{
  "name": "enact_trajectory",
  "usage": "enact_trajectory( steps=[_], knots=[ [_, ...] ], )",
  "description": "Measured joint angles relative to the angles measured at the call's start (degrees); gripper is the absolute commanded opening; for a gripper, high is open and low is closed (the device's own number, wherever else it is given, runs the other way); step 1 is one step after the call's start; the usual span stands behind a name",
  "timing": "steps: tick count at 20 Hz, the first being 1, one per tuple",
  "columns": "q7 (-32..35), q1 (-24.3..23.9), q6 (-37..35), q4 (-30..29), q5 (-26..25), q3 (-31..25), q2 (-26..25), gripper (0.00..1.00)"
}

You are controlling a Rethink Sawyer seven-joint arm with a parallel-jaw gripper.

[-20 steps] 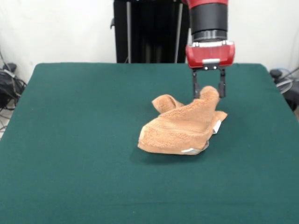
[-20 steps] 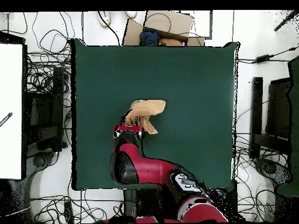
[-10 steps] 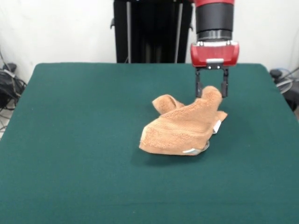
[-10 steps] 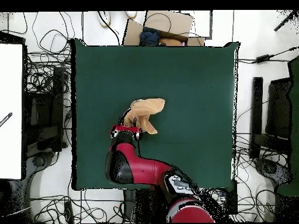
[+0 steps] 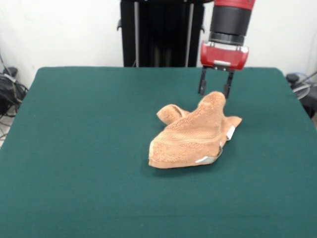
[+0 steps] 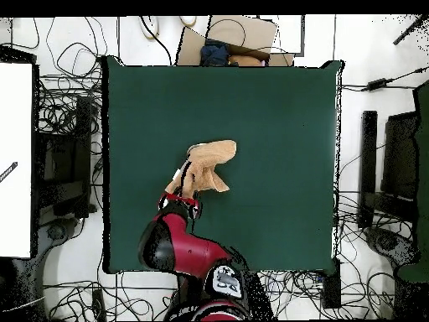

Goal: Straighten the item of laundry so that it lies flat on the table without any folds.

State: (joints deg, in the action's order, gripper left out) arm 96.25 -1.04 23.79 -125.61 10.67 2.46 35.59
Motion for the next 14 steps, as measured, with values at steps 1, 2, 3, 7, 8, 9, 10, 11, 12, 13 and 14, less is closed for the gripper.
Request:
enact_trajectory(
  steps=[1,2,3,7,8,9,10,11,12,13,14],
  knots=[
    [0.0,-0.02,-0.19,0.0,0.01,0.25,-0.14,1.0],
    [0.0,-0.14,-0.27,0.0,0.01,0.56,-0.38,1.0],
    [0.0,-0.35,-0.27,0.02,0.01,0.83,-0.69,1.0],
    [0.0,-1.25,-0.26,0.01,-0.52,1.13,-1.49,1.0],
    [0.0,-1.46,-0.25,0.02,-0.79,1.12,-1.61,1.0],
    [0.0,-1.82,-0.24,0.02,-1.27,1.13,-1.74,1.0],
    [0.0,-2.58,-0.09,0.02,-2.28,1.12,-1.93,1.0],
    [0.0,-3.23,0.14,0.02,-3.2,1.07,-2.04,1.0],
    [0.0,-3.9,0.5,0.02,-4.23,1.01,-2.12,1.0],
    [0.0,-5.12,1.51,0.02,-6.32,0.95,-2.16,1.0],
    [0.0,-5.56,1.97,0.02,-7.09,0.96,-2.14,1.0]
  ],
)
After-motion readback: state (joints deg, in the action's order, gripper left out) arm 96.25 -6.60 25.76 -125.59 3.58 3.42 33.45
